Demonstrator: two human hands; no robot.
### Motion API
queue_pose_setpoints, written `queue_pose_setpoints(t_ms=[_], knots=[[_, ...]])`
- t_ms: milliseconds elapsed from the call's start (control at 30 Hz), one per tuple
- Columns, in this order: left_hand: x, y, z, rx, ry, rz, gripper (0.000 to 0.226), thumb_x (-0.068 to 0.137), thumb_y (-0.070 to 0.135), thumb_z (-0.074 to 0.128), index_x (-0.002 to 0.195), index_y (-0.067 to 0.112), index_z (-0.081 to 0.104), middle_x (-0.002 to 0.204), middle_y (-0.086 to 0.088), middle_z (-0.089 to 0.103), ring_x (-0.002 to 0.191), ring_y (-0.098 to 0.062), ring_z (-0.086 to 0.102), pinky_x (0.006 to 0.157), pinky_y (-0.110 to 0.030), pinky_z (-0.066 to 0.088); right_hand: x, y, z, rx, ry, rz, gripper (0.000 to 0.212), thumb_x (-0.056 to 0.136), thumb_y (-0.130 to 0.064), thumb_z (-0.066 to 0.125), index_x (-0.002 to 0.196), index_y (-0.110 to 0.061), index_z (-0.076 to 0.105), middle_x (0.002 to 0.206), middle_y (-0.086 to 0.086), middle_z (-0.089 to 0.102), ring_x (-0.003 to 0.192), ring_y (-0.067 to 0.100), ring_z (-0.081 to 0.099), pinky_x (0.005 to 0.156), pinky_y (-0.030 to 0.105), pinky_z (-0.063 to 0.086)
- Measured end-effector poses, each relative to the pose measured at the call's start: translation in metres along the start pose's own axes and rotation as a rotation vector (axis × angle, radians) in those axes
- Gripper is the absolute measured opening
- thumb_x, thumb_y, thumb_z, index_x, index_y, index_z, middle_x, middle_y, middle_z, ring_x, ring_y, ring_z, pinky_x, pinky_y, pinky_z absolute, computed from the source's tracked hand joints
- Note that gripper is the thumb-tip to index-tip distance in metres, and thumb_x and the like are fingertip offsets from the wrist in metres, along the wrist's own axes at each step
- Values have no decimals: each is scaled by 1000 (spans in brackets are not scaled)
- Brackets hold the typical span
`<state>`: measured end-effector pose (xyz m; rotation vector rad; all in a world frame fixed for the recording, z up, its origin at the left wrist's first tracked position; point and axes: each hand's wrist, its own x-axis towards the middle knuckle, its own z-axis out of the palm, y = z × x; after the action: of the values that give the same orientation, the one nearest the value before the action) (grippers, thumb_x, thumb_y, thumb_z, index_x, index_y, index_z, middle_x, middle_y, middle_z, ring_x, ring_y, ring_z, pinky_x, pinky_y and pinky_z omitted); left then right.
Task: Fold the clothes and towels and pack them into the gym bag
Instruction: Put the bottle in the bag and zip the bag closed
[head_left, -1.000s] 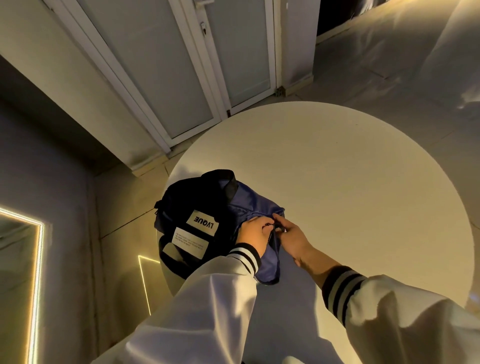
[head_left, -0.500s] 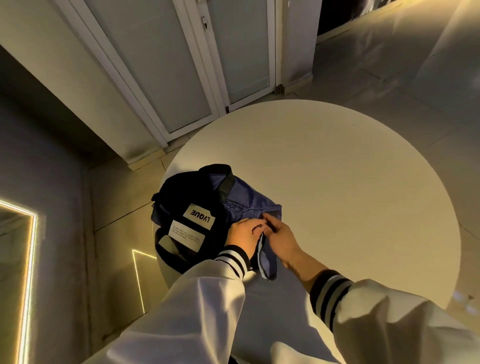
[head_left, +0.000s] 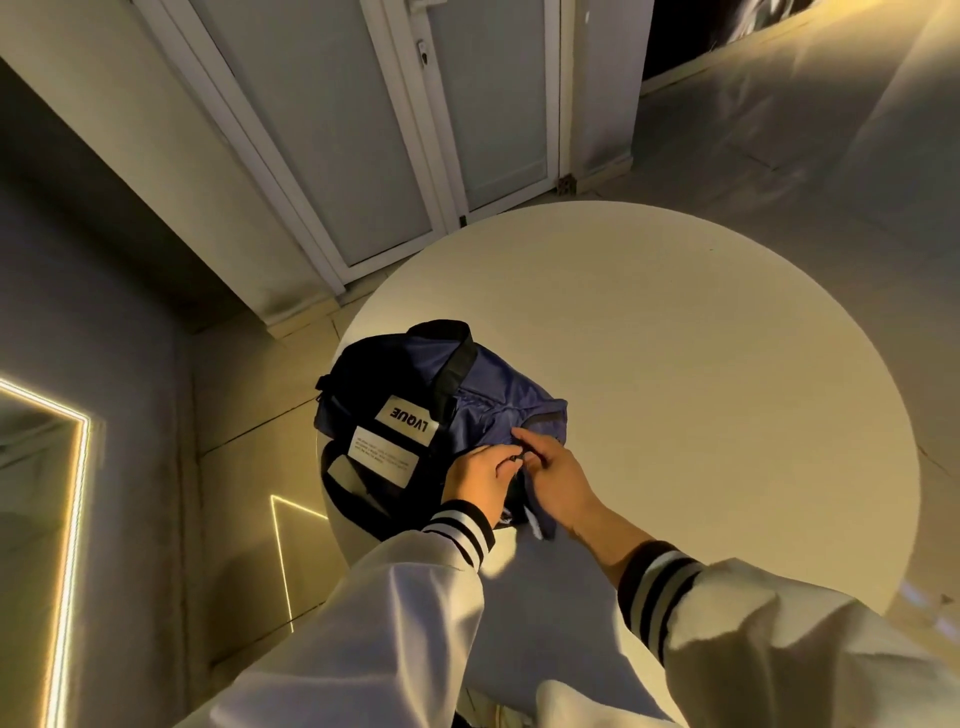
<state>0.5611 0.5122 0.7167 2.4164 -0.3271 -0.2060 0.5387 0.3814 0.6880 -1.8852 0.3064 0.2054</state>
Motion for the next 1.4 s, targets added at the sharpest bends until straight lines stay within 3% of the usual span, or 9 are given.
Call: queue_pose_setpoints(t_ms=[200, 333, 433, 600, 767, 933, 1033, 1233, 1400], knots=[[-17, 0, -7, 65, -14, -82, 25, 99, 21, 60, 122, 23, 71, 118, 6, 71, 101, -16, 69, 87, -28, 55, 13, -6, -7, 93, 32, 75, 57, 97, 7, 38, 144, -24, 49, 130, 13, 61, 108, 29, 59, 90, 27, 44], [-32, -8, -6, 54, 9, -96, 24, 98, 24, 61, 119, 27, 72, 112, 6, 74, 99, -16, 70, 87, -29, 55, -9, -9, 1, 208, 18, 59, 56, 99, 0, 47, 151, -19, 41, 141, 6, 56, 128, 24, 53, 111, 36, 42], [-31, -7, -3, 78, 30, -30, 21, 95, 23, 66, 114, 24, 75, 106, 2, 76, 97, -19, 67, 91, -23, 49, -36, -4, 10, 244, 98, 92, 26, 102, -8, 48, 125, -16, 58, 111, -5, 62, 107, 18, 57, 87, 12, 44], [-27, 0, -7, 19, -61, -3, 27, 95, 9, 62, 119, 18, 73, 107, -5, 73, 91, -18, 63, 86, -12, 46, -50, 4, 23, 616, 38, 321, 36, 105, -39, 46, 112, -10, 66, 102, 15, 73, 85, 23, 68, 75, 33, 54], [-30, -12, -15, -26, 16, 79, 45, 88, -8, 61, 123, 19, 65, 117, -3, 60, 91, 0, 58, 88, -25, 54, -34, -13, 25, 664, 217, 359, 9, 95, -14, 66, 104, -13, 64, 98, 16, 72, 88, 30, 71, 85, 44, 59], [-31, -29, -16, 214, 117, -35, 52, 79, 6, 77, 123, 28, 61, 146, -4, 37, 132, -28, 38, 109, -41, 39, -27, -12, 29, 603, 278, 357, 22, 93, 1, 55, 96, -18, 66, 98, 14, 70, 92, 33, 68, 90, 43, 57], [-32, -28, -5, 120, -77, -45, 61, 86, 5, 70, 135, 35, 49, 146, -4, 39, 129, -27, 48, 104, -29, 41, -29, -5, 25, 537, 296, 335, 26, 96, -4, 48, 98, -21, 68, 107, 11, 70, 101, 31, 67, 90, 38, 56], [-10, -5, 4, 65, -58, -88, 54, 100, 7, 54, 146, 35, 46, 155, -3, 30, 136, -21, 43, 100, -14, 31, -29, -4, 1, 628, 222, 255, 32, 101, -3, 46, 111, -16, 73, 110, 9, 74, 106, 27, 69, 100, 43, 53], [8, 39, 18, -69, -54, -22, 57, 101, 7, 52, 150, 32, 41, 153, -2, 30, 135, -20, 42, 109, -19, 29, -17, -25, -29, 723, 218, 193, 35, 105, -5, 39, 116, -16, 71, 103, 12, 75, 91, 25, 71, 80, 35, 56]])
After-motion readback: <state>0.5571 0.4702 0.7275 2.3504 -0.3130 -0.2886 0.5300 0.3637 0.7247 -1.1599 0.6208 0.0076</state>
